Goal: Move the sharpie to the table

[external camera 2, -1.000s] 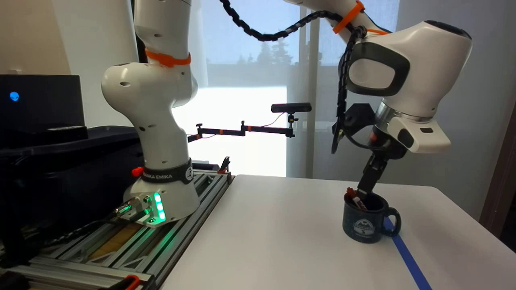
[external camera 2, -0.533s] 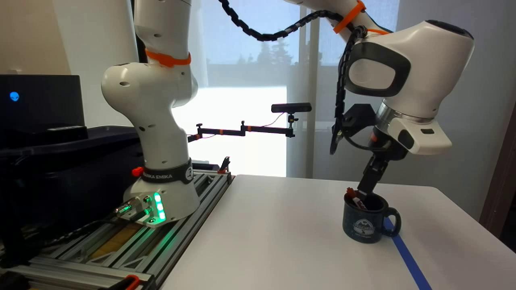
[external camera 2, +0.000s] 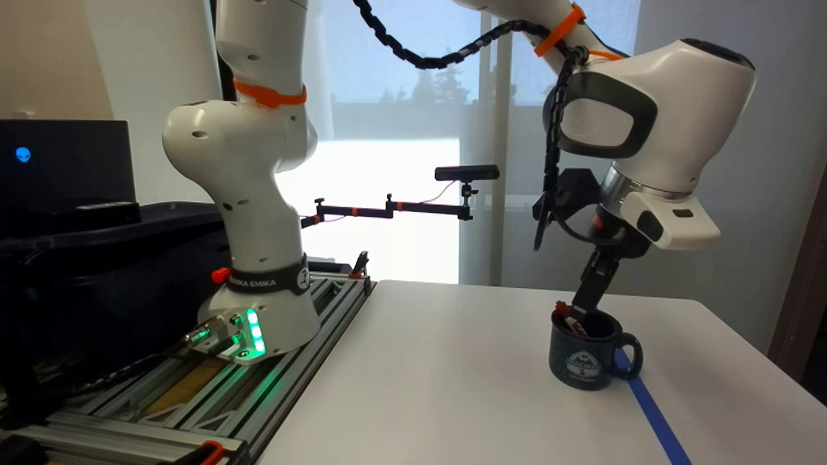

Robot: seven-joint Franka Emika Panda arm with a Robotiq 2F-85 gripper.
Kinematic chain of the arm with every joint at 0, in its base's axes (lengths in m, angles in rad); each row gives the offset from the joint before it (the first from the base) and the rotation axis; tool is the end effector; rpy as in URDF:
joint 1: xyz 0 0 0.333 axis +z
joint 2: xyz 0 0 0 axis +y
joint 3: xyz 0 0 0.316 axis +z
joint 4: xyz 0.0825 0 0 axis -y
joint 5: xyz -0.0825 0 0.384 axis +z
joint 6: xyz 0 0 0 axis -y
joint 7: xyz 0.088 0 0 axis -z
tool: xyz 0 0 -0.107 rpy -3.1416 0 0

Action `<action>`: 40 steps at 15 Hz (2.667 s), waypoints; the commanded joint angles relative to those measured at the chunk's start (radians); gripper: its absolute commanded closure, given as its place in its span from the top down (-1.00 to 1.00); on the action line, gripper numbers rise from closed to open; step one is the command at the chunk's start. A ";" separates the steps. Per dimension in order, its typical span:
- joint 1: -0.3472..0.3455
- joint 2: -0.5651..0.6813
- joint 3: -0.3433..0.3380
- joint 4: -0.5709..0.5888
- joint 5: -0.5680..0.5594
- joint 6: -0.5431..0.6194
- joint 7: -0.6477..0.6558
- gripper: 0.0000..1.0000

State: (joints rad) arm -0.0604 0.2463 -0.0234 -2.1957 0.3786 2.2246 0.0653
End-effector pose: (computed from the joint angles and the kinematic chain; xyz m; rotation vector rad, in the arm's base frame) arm 0.5311 -0.0330 0.2566 -2.7953 0.5864 0.3042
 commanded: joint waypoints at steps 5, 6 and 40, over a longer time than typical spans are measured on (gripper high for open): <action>-0.001 0.092 0.027 0.074 -0.005 -0.010 -0.070 0.44; -0.002 0.101 0.030 0.083 -0.006 -0.014 -0.071 0.40; -0.020 -0.046 0.003 0.099 -0.049 -0.271 -0.074 -0.90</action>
State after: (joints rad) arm -0.0647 0.2974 -0.0042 -2.0690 0.3362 2.0151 -0.0051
